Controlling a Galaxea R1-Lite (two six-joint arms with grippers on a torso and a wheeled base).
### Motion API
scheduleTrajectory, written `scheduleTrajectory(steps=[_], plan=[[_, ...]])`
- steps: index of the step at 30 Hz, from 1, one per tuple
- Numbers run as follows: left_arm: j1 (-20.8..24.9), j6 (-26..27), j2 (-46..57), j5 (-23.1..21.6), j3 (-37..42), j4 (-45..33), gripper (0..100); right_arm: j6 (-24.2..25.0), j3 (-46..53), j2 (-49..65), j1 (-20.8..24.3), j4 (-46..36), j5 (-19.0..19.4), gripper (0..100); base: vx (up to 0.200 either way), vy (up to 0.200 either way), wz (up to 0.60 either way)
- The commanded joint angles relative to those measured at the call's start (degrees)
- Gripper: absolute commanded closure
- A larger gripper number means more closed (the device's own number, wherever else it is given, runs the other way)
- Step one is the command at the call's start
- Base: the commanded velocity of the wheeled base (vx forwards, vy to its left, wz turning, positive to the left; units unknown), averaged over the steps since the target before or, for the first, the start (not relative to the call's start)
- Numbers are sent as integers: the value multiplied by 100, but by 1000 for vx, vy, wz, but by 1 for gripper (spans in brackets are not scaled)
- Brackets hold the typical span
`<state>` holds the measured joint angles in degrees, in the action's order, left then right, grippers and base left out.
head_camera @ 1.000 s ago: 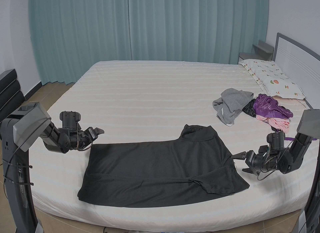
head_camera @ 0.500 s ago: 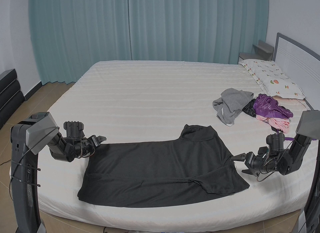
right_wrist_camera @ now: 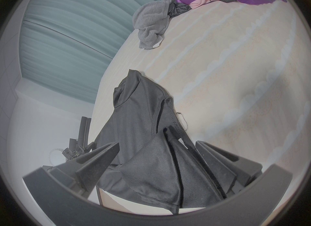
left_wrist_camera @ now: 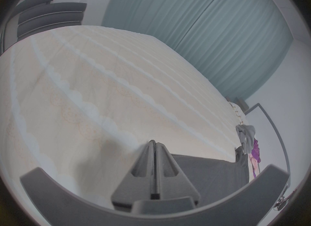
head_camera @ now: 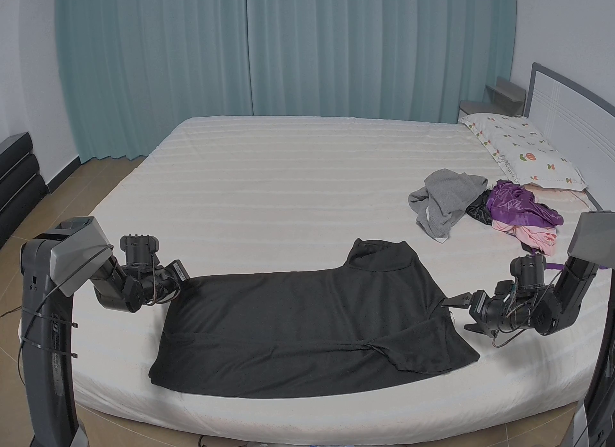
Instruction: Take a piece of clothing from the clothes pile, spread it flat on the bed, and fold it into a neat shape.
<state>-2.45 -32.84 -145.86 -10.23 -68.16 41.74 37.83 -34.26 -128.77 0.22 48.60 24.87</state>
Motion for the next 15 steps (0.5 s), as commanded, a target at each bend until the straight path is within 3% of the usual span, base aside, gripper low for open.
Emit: scheduleTrajectory(steps=[1,11,12,15], plan=[[-10,-284,137,38,118,194,100,14,-169,98,119,9,-158,0,0,0,0],[52,-425,128,30,312,370,100,-39,-1857,-702,646,-185,-1265,0,0,0,0],[96,-451,154,21,329,361,100,-109,-2410,-948,769,-404,-1450,0,0,0,0],[104,-574,181,30,391,379,100,-258,-3166,-1230,813,-853,-1494,0,0,0,0]])
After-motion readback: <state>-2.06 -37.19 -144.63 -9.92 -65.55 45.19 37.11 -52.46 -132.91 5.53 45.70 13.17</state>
